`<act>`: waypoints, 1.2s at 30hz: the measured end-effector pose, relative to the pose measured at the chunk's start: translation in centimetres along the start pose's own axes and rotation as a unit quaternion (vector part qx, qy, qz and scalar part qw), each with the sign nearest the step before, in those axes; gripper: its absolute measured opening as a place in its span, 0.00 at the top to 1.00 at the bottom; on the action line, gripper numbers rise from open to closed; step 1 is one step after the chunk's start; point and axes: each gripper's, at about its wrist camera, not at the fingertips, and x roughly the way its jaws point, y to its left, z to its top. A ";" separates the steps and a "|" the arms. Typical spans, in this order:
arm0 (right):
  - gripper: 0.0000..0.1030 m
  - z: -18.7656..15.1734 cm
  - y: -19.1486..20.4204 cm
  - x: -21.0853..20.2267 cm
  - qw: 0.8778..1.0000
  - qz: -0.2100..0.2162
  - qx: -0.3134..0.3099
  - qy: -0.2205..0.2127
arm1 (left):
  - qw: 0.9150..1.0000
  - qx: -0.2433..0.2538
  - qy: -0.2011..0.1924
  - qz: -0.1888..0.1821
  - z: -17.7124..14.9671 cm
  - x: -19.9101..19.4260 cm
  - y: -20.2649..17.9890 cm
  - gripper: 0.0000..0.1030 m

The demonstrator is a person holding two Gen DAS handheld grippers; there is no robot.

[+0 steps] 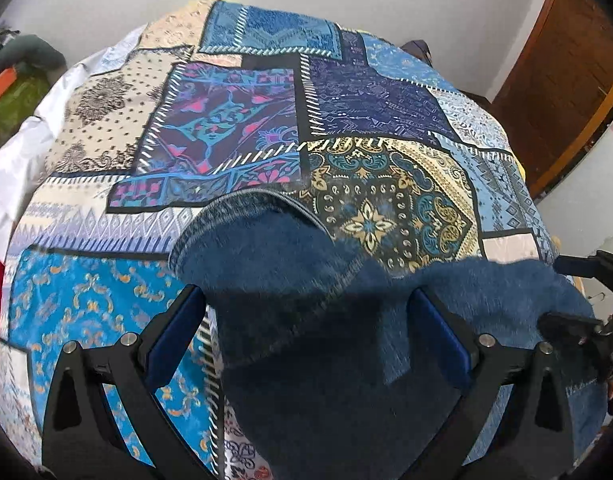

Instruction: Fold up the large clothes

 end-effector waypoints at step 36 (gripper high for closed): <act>0.09 -7.9 -0.6 2.8 0.969 0.213 0.096 0.081 | 0.970 -0.119 0.080 -0.195 -11.4 -0.8 1.6 0.00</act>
